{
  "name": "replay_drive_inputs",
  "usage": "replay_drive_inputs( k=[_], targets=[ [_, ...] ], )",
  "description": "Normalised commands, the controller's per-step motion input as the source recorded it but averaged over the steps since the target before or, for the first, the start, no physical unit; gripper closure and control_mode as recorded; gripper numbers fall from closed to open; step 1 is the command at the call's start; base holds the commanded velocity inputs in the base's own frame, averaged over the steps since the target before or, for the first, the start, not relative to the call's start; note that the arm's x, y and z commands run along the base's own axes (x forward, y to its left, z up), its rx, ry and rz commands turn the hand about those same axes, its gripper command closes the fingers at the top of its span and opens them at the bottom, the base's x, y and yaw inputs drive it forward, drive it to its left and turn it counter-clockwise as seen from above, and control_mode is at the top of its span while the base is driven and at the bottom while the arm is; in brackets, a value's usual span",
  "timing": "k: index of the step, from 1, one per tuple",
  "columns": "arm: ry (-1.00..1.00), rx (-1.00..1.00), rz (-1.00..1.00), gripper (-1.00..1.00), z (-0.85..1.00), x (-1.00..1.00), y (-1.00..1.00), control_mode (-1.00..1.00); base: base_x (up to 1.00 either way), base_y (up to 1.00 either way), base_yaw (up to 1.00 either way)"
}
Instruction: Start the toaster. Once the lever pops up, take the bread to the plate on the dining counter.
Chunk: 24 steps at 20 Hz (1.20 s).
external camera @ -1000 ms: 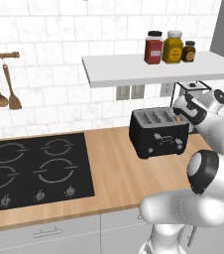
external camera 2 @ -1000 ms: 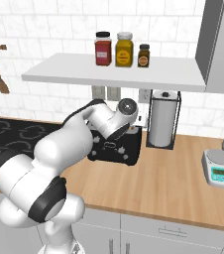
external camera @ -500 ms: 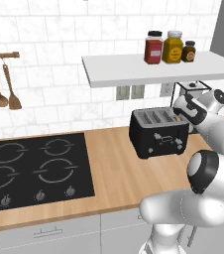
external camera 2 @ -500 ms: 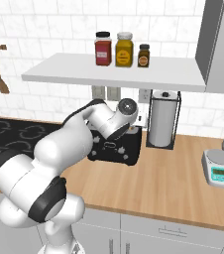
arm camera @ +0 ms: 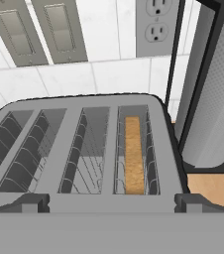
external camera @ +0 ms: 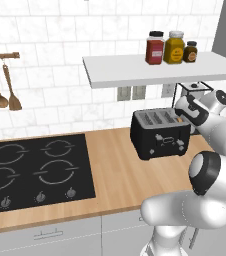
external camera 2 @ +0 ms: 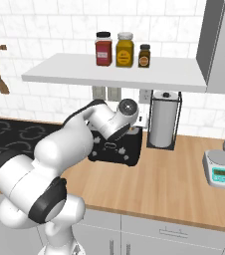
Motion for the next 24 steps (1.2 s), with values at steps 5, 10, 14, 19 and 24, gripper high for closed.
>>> replay_drive_inputs(
  k=[5,10,14,19,24],
  targets=[
    [0.0,0.0,0.0,-1.0,0.0,0.0,0.0,-1.0,0.0,0.0,0.0],
    [0.0,0.0,0.0,-1.0,0.0,0.0,0.0,-1.0,0.0,0.0,0.0],
    [0.0,0.0,0.0,-1.0,0.0,0.0,0.0,-1.0,0.0,0.0,0.0],
    [0.0,0.0,0.0,-1.0,0.0,0.0,0.0,-1.0,0.0,0.0,0.0],
    [0.0,0.0,0.0,-1.0,0.0,0.0,0.0,-1.0,0.0,0.0,0.0]
  ],
)
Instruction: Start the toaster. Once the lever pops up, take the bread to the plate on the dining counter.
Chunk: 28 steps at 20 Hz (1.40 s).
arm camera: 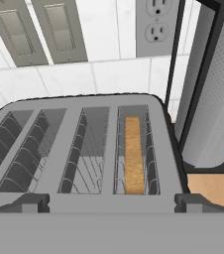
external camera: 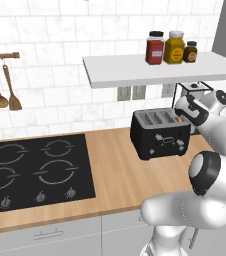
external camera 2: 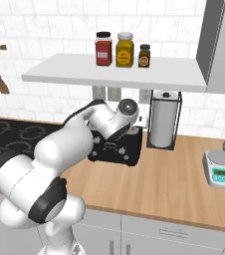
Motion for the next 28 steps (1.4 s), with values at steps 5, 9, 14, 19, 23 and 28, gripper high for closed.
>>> replay_drive_inputs(
  k=[5,9,14,19,23,28],
  targets=[
    [0.0,0.0,0.0,-1.0,0.0,0.0,0.0,-1.0,0.0,0.0,0.0],
    [0.0,0.0,0.0,-1.0,0.0,0.0,0.0,-1.0,0.0,0.0,0.0],
    [0.0,0.0,0.0,-1.0,0.0,0.0,0.0,-1.0,0.0,0.0,0.0],
    [0.0,0.0,0.0,-1.0,0.0,0.0,0.0,-1.0,0.0,0.0,0.0],
    [0.0,0.0,0.0,-1.0,0.0,0.0,0.0,-1.0,0.0,0.0,0.0],
    [0.0,0.0,0.0,-1.0,0.0,0.0,0.0,-1.0,0.0,0.0,0.0]
  ],
)
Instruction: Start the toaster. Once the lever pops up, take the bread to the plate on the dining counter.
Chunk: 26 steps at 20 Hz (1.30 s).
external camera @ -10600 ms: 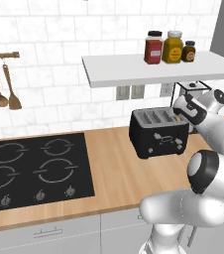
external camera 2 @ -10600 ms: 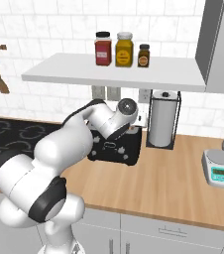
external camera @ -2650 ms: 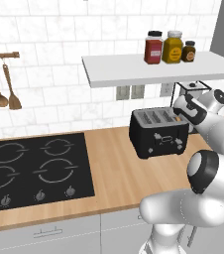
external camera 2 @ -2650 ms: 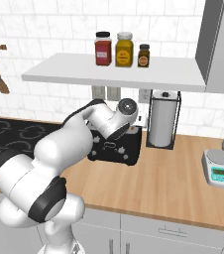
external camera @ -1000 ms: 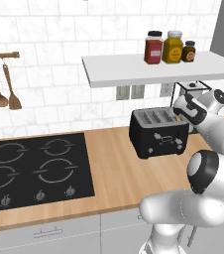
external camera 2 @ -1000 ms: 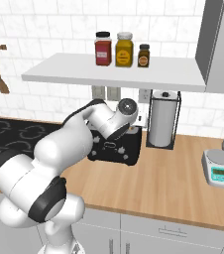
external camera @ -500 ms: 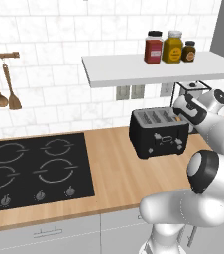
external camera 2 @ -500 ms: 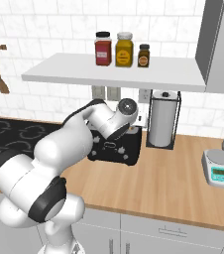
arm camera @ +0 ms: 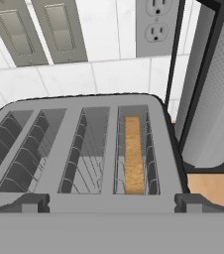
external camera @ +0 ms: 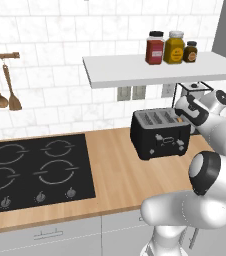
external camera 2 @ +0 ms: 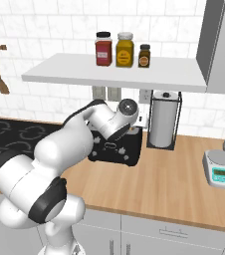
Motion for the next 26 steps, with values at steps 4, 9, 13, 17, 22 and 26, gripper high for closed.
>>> replay_drive_inputs(
  k=[4,9,13,17,22,26],
  targets=[
    [0.0,0.0,0.0,-1.0,0.0,0.0,0.0,-1.0,0.0,0.0,0.0],
    [0.0,0.0,0.0,-1.0,0.0,0.0,0.0,-1.0,0.0,0.0,0.0],
    [0.0,0.0,0.0,-1.0,0.0,0.0,0.0,-1.0,0.0,0.0,0.0],
    [0.0,0.0,0.0,-1.0,0.0,0.0,0.0,-1.0,0.0,0.0,0.0],
    [0.0,0.0,0.0,-1.0,0.0,0.0,0.0,-1.0,0.0,0.0,0.0],
    [0.0,0.0,0.0,-1.0,0.0,0.0,0.0,-1.0,0.0,0.0,0.0]
  ],
)
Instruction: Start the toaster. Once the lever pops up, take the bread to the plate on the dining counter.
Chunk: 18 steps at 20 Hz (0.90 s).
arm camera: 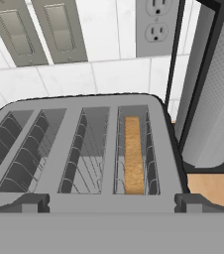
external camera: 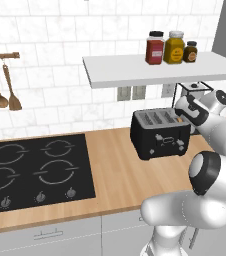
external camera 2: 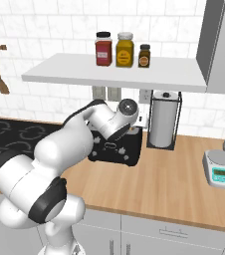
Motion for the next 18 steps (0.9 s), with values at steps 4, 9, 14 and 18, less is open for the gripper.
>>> replay_drive_inputs(
  k=[4,9,14,18],
  targets=[
    [0.0,0.0,0.0,-1.0,0.0,0.0,0.0,-1.0,0.0,0.0,0.0],
    [0.0,0.0,0.0,-1.0,0.0,0.0,0.0,-1.0,0.0,0.0,0.0],
    [0.0,0.0,0.0,-1.0,0.0,0.0,0.0,-1.0,0.0,0.0,0.0],
    [0.0,0.0,0.0,-1.0,0.0,0.0,0.0,-1.0,0.0,0.0,0.0]
  ],
)
